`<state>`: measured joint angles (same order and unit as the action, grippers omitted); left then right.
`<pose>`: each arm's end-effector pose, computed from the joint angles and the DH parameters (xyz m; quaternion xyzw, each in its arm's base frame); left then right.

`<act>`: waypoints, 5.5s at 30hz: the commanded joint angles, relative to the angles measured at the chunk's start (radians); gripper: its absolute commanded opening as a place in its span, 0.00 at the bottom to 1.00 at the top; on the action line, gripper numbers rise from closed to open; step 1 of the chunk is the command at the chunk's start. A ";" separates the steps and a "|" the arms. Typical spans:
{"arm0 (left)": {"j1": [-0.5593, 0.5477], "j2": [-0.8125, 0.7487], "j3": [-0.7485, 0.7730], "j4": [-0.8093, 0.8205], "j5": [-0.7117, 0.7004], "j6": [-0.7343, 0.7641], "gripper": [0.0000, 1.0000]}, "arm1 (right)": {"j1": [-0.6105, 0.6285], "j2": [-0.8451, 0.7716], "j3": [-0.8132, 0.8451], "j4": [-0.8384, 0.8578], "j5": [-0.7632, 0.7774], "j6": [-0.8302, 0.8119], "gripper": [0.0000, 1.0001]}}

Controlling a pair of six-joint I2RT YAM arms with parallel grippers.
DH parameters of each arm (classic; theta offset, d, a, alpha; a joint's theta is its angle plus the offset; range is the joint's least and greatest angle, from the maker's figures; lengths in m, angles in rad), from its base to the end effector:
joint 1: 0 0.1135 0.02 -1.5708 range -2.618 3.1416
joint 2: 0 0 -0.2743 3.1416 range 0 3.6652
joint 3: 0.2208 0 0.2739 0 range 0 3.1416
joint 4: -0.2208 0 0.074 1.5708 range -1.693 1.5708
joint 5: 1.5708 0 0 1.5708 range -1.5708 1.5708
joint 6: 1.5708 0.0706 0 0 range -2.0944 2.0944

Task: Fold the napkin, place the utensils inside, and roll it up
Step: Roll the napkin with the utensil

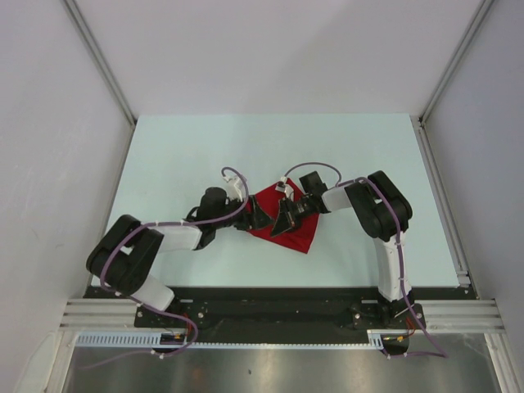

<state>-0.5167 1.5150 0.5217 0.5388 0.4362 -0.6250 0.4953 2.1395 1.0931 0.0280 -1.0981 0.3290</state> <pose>0.2677 -0.1864 0.1356 0.0696 0.8331 -0.4338 0.3359 0.3301 0.2498 0.0530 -0.2100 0.8060 0.5532 0.0120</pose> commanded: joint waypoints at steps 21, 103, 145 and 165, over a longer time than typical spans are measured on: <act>0.001 -0.039 0.008 -0.358 -0.295 0.229 0.79 | -0.011 0.072 -0.036 -0.071 0.201 -0.061 0.11; -0.032 0.203 -0.100 0.156 -0.096 -0.035 0.75 | -0.162 -0.415 -0.209 -0.203 0.383 -0.157 0.60; 0.035 0.231 0.024 -0.053 0.022 -0.042 0.74 | 0.598 -0.623 -0.345 0.135 1.396 -0.487 0.68; 0.043 0.228 0.031 -0.062 0.044 -0.041 0.74 | 0.390 -0.533 -0.363 0.127 1.045 -0.401 0.42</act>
<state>-0.4961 1.7020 0.5602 0.6075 0.5327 -0.6994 0.9104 1.5879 0.7181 0.1501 0.0586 -0.1013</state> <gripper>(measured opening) 0.738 0.429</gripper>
